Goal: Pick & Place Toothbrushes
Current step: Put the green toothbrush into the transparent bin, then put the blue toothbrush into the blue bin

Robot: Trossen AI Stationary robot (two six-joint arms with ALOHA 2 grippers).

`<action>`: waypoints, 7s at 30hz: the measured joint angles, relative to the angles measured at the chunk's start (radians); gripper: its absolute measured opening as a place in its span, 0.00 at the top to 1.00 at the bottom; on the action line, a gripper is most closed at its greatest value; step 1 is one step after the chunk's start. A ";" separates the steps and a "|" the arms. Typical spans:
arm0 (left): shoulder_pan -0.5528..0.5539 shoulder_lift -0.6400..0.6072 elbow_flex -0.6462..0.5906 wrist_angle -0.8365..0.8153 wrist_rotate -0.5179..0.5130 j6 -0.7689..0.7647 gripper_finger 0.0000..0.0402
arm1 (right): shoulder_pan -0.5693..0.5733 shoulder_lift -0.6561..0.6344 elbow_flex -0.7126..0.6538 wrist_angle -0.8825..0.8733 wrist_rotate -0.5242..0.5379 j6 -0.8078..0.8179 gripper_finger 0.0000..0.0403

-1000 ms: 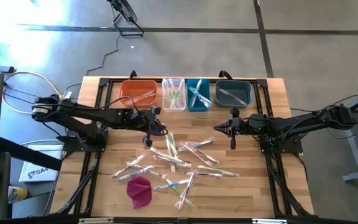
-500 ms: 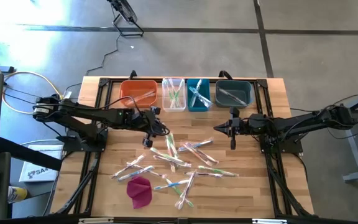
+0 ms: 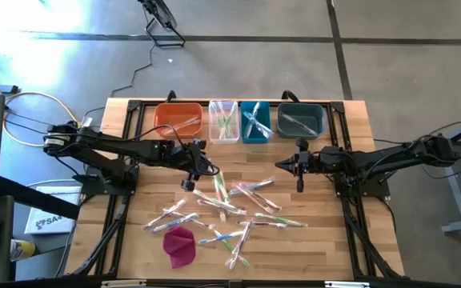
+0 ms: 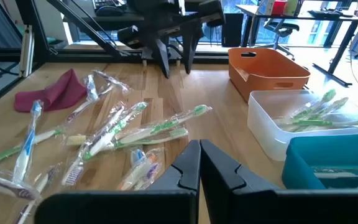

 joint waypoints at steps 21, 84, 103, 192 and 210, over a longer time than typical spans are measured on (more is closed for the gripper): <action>0.000 0.245 -0.001 0.095 -0.055 0.083 0.59 | 0.000 0.000 0.000 -0.006 0.026 -0.005 0.99; 0.000 0.336 0.001 0.091 -0.072 -0.154 1.00 | 0.000 0.000 0.000 -0.008 0.045 -0.004 0.99; -0.001 0.200 -0.001 0.003 -0.050 -0.196 1.00 | 0.000 0.000 0.000 -0.018 0.045 -0.003 0.99; 0.491 0.380 0.000 0.667 0.048 -0.681 0.97 | 0.000 0.000 0.000 -0.029 0.049 -0.001 0.99; 0.491 0.380 0.000 0.677 0.024 -0.693 0.76 | 0.000 0.000 0.000 -0.031 0.048 0.018 0.99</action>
